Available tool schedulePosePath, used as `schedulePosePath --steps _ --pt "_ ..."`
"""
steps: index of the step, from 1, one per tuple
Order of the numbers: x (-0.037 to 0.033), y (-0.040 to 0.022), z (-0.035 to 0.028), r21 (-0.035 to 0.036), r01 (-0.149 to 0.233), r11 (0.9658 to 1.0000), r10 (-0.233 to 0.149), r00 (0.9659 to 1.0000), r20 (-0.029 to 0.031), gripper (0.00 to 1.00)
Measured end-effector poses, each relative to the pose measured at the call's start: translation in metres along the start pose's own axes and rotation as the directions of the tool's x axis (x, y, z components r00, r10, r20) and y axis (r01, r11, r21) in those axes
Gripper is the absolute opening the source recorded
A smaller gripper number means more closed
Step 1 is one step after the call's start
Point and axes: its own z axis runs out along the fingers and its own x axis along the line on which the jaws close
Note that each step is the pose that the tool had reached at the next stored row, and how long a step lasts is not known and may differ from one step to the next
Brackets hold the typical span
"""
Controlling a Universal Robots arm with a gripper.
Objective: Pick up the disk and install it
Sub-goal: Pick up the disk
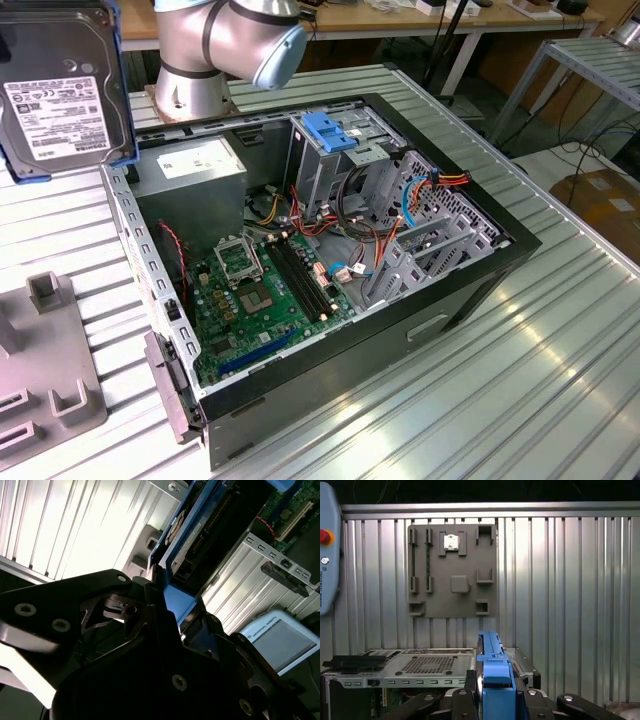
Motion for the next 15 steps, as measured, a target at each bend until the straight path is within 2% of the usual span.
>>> schedulePosePath --steps 6,7,9,12,15 --pt "-0.0004 -0.0205 0.0008 0.0 0.0 1.0 0.0 1.0 0.0 0.36" --pt "-0.0005 -0.0296 0.0012 -0.0001 0.0 1.0 0.0 1.0 0.0 0.36" --pt "-0.0006 -0.035 0.0015 0.0 0.0 1.0 0.0 1.0 0.0 0.36" --pt "-0.0008 -0.0468 0.002 -0.0001 0.0 1.0 0.0 1.0 -0.0001 0.36" --pt "-0.0011 -0.0615 0.0029 0.0 0.0 1.0 0.0 1.0 0.0 0.36"
